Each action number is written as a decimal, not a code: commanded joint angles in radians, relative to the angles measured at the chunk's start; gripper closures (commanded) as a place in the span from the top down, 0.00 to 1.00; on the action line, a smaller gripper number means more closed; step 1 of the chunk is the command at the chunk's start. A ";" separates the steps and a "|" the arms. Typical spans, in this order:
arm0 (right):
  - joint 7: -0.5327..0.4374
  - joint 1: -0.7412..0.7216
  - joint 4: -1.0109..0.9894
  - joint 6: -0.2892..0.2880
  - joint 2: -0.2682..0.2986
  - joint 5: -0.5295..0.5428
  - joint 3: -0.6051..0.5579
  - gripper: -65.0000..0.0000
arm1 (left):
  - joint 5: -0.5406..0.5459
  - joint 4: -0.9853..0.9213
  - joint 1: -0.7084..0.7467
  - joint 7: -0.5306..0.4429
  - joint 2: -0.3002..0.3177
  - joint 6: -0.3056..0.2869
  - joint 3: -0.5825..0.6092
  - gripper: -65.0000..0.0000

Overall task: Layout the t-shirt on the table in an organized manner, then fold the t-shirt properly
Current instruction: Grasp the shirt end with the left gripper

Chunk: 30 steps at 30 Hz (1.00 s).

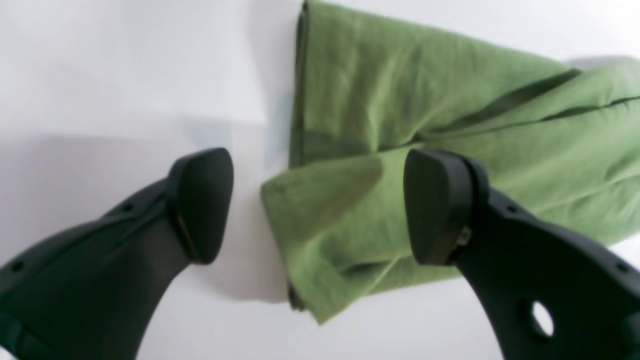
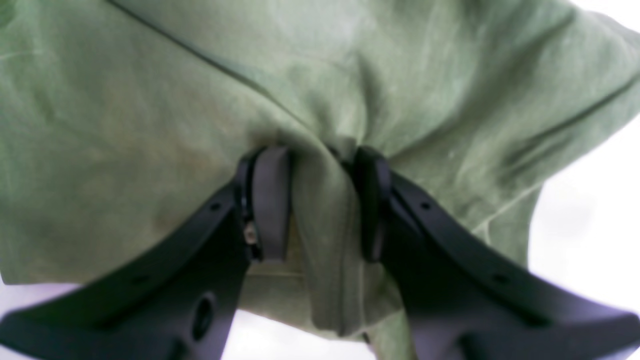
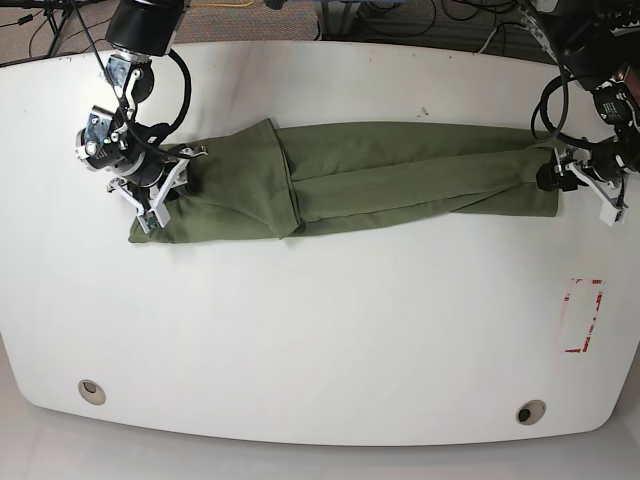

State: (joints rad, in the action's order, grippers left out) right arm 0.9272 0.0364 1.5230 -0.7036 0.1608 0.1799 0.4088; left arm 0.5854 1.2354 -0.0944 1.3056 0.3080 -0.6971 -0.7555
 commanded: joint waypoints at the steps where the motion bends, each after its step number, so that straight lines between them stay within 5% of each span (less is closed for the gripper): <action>1: 0.049 0.003 -0.002 0.005 0.006 -0.035 0.000 0.30 | 0.006 0.008 0.008 -0.002 0.013 -0.001 0.004 0.78; 8: 0.049 0.003 -0.002 0.005 0.004 -0.035 0.000 0.30 | 0.043 0.013 0.020 -0.001 0.007 -0.001 0.077 0.75; 20: 0.049 0.001 -0.002 0.005 0.004 -0.033 0.000 0.30 | 0.058 0.013 0.022 -0.005 -0.022 -0.001 0.146 0.17; 30: 0.049 0.001 0.000 0.005 0.003 -0.033 0.000 0.30 | 0.060 0.155 0.031 0.002 -0.020 -0.001 0.141 0.08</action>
State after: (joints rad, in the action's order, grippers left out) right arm 0.9272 0.0364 1.5230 -0.7033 0.1600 0.1799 0.4088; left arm 0.6289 1.3121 -0.0547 1.3170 0.2665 -0.6971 -0.6102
